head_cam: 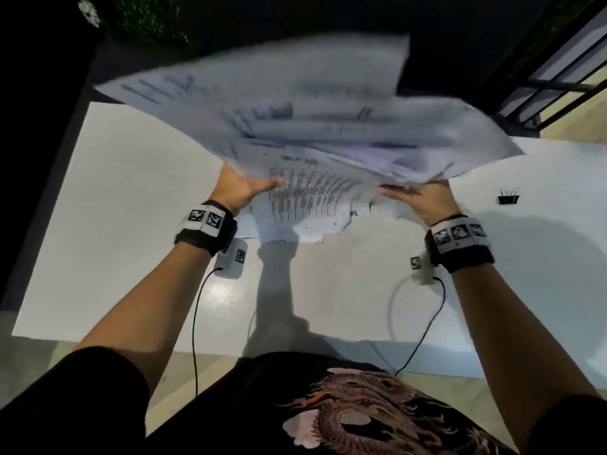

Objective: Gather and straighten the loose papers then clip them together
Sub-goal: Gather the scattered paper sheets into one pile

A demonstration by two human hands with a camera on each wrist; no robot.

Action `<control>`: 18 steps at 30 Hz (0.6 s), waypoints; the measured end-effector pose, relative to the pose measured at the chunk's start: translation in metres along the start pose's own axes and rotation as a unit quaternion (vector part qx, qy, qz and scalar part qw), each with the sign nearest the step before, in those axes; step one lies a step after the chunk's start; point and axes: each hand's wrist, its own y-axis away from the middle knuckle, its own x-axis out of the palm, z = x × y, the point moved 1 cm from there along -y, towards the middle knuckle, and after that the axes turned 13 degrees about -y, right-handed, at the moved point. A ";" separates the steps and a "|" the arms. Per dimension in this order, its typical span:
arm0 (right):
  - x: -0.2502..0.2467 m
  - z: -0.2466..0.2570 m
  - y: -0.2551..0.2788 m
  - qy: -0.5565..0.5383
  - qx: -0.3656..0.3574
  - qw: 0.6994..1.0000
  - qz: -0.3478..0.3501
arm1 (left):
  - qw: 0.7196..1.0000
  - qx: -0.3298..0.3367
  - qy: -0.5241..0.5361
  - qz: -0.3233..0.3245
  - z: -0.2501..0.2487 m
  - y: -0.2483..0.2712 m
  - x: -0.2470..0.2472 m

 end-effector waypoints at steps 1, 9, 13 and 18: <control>0.007 0.003 0.002 -0.026 0.018 0.999 0.013 | 1.000 0.001 -0.006 -0.006 -0.003 0.002 0.007; 0.013 0.004 -0.013 -0.005 -0.043 0.999 -0.025 | 0.999 0.016 -0.046 0.014 -0.004 0.006 0.017; 0.029 0.025 -0.022 -0.047 -0.080 0.991 -0.101 | 0.990 0.140 -0.027 -0.011 -0.030 0.007 0.024; 0.001 0.036 -0.019 -0.036 -0.149 0.988 -0.033 | 0.992 0.102 0.054 -0.057 -0.032 -0.005 0.004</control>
